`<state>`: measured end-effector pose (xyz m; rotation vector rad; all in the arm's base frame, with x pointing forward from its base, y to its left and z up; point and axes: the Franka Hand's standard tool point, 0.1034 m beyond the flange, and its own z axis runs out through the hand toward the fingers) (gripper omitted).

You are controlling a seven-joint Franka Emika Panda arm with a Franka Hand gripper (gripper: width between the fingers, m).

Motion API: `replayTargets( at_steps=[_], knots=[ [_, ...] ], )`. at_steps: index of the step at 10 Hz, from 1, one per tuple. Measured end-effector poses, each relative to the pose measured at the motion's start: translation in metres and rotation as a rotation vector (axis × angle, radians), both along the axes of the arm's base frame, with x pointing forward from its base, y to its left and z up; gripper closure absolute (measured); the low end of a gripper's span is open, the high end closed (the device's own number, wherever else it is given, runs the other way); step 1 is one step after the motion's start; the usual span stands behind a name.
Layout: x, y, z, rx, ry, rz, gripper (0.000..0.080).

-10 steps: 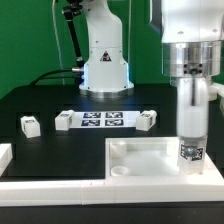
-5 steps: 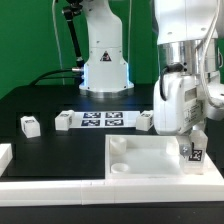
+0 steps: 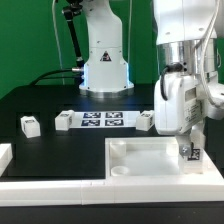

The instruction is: Assemble square table

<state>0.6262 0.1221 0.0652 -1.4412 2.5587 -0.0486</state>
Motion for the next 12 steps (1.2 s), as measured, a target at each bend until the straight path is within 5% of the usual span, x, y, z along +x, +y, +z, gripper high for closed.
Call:
replayTargets(
  at_steps=[1,3,5,8,12],
  knots=[
    [0.0,0.0,0.0,0.0,0.0,0.0,0.0201],
    [0.001,-0.001,0.0,-0.022,-0.007,0.092,0.0159],
    [0.003,-0.003,0.002,-0.106,-0.028,0.461,0.0152],
    [0.003,-0.005,0.002,-0.151,-0.039,0.645,0.015],
    [0.006,0.001,0.011,-0.327,0.009,1.317,0.015]
  ],
)
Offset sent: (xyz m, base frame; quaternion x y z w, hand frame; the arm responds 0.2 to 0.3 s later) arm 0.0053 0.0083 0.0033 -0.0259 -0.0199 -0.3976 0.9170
